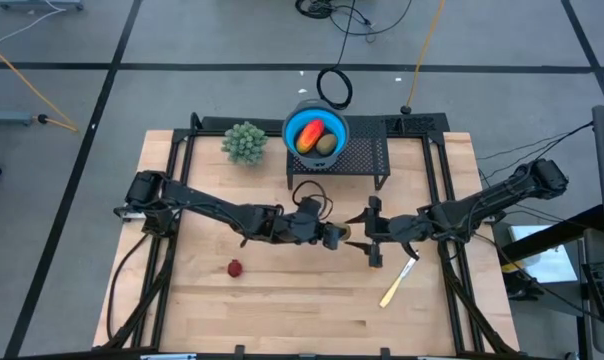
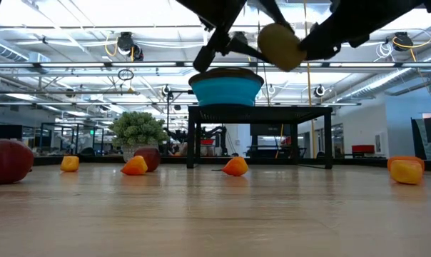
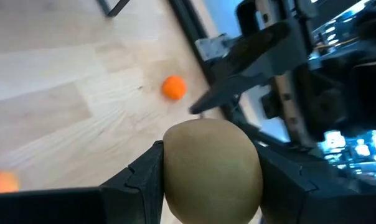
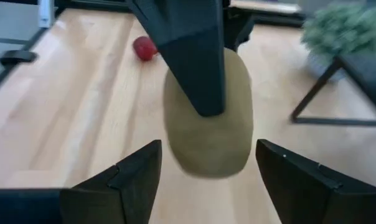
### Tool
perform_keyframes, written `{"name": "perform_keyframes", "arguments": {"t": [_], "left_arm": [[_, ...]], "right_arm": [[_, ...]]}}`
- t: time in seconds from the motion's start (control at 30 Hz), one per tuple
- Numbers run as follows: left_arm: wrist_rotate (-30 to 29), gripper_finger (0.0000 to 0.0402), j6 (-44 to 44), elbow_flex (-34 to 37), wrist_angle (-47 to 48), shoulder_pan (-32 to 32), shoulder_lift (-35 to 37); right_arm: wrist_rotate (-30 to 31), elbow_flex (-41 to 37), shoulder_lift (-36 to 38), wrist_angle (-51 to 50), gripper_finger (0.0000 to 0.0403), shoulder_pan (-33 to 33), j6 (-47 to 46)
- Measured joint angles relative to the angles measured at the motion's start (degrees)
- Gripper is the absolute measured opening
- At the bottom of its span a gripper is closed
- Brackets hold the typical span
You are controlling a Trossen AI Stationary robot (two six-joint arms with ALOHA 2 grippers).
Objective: Pick & Place Fruit
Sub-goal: Put the brown kiwi into the blue strainer bowl on the shelf
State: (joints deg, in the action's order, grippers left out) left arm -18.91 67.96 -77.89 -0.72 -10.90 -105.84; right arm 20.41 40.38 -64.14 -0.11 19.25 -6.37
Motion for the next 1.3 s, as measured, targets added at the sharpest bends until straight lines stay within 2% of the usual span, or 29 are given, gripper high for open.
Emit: {"name": "perform_keyframes", "arguments": {"t": [0.13, 0.23, 0.4, 0.5, 0.63, 1.03, 1.17, 1.3], "left_arm": [[0.3, 0.0197, 0.9, 0.0, 2.8, 0.0, 0.0], [0.9, 0.0197, 1.1, 0.0, 4.0, 0.1, 0.0], [1.1, 0.0191, 0.7, 0.0, 4.2, 0.4, 0.0], [1.7, 0.0192, -0.2, 0.0, 4.7, 1.0, 0.5], [2.1, 0.0196, -2.1, 0.0, 5.1, 2.1, 1.8], [1.9, 0.0199, -12.2, 0.0, 4.6, 5.5, 7.2], [1.9, 0.0199, -17.4, 0.0, 2.6, 6.9, 8.6], [1.8, 0.0199, -24.5, 0.0, -0.9, 8.7, 9.5]], "right_arm": [[-4.0, 0.0, 0.0, -2.7, 0.0264, 0.0, -3.3], [-4.3, 0.0, 0.6, -7.8, 0.0264, 0.0, -7.7], [-5.9, 0.0, 2.6, -16.1, 0.0244, 0.0, -12.5], [-8.7, 0.0, 4.7, -17.5, 0.022, 0.0, -12.7], [-9.4, 0.0, 8.1, -18.3, 0.0177, 0.3, -12.0], [-10.6, 0.0, 19.7, -18.7, 0.001, 0.4, -4.2], [-14.8, 0.0, 23.3, -18.6, 0.001, 0.4, -1.6], [-15.9, 0.0, 26.6, -19.7, 0.0006, 0.3, -0.8]]}}
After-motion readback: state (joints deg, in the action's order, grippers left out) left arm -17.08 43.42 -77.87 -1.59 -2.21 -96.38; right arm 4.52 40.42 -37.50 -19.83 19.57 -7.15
